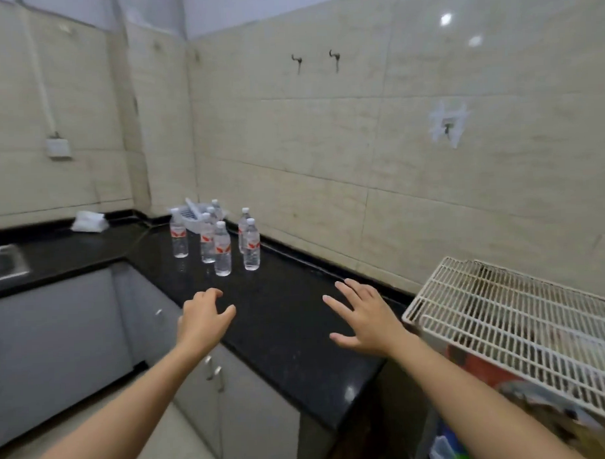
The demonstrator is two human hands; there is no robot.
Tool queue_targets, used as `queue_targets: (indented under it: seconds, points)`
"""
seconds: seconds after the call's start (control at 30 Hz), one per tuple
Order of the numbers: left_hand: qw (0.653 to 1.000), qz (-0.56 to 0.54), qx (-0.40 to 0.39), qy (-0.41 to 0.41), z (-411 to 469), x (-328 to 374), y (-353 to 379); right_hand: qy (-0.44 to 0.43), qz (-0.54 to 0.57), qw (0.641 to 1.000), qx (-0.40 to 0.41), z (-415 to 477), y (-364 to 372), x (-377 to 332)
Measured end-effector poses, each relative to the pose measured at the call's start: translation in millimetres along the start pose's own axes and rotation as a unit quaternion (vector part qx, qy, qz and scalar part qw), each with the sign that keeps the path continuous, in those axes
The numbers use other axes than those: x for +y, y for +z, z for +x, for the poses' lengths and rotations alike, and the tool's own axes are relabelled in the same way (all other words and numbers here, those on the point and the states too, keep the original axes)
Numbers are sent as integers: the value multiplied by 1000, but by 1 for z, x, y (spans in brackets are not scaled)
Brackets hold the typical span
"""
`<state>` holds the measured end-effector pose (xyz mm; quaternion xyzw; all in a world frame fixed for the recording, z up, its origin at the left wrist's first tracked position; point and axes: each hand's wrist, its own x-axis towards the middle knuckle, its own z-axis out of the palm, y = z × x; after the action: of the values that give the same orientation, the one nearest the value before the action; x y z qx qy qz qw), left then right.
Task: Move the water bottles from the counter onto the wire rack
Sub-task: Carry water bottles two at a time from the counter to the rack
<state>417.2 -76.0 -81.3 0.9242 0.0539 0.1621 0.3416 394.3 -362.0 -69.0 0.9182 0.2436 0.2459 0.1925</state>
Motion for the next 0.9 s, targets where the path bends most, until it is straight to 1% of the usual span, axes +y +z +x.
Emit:
queue_targets:
  seconds: [0.1, 0.17, 0.23, 0.3, 0.4, 0.53, 0.63, 0.7, 0.8, 0.9]
  points:
    - [997, 75, 22, -20, 1, -78, -52, 0, 49, 999, -12, 56, -2, -72]
    - [993, 106, 32, -40, 0, -124, -81, 3, 113, 993, -20, 88, 5, -117]
    - [989, 120, 43, -75, -1, -166, -106, -2, 162, 985, -55, 117, 15, -158]
    - [985, 121, 49, -113, -3, -201, -127, -10, 185, 981, -63, 143, 25, -192]
    - [979, 119, 62, -152, -7, -242, -147, -43, 196, 977, -66, 180, 31, -232]
    - [970, 120, 71, -201, -5, -282, -162, -79, 199, 974, -72, 225, 44, -274]
    - [963, 134, 74, -224, 12, -304, -171, -99, 226, 967, -68, 263, 60, -297]
    - [959, 141, 87, -228, 35, -318, -179, -106, 250, 961, -54, 294, 73, -307]
    - [955, 146, 114, -230, 80, -336, -190, -99, 250, 961, -60, 351, 97, -315]
    - [952, 150, 123, -236, 130, -348, -195, -96, 260, 958, -71, 410, 121, -319]
